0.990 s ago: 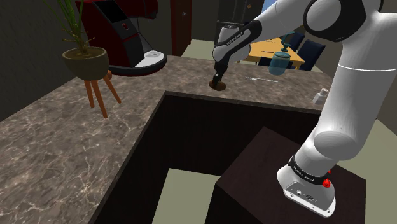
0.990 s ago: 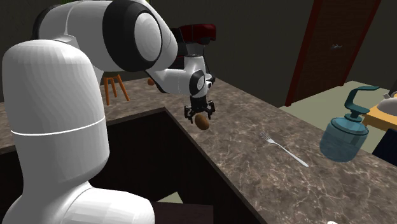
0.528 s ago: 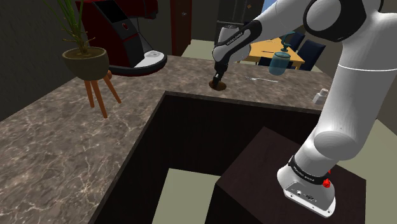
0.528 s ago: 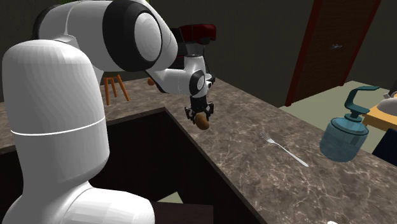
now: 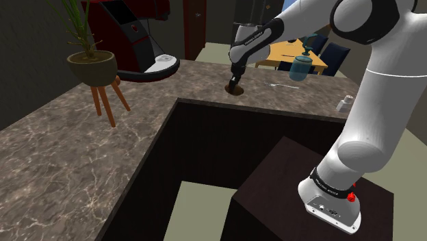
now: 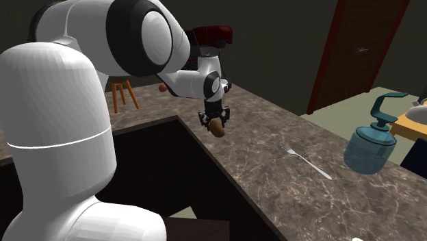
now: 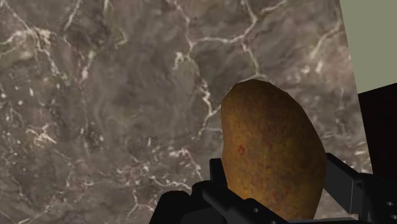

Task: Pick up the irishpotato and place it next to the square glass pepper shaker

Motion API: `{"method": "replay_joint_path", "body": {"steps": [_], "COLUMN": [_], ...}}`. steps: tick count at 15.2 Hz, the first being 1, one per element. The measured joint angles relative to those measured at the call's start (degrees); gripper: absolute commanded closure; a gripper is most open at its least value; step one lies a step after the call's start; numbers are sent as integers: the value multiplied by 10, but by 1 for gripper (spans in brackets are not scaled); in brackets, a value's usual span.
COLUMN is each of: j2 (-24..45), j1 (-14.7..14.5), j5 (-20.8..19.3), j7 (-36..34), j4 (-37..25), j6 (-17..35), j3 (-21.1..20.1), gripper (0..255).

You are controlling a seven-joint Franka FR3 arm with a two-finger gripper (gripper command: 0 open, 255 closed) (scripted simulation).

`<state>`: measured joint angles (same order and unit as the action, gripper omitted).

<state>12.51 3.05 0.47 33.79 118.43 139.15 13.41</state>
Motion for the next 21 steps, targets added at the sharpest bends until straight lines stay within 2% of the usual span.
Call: {"method": "replay_joint_path", "body": {"steps": [21], "j2": [-70], "j1": [-5], "j5": [-20], "j7": [-8], "j4": [-81], "j6": [-149], "j3": [4], "gripper": [255]}}
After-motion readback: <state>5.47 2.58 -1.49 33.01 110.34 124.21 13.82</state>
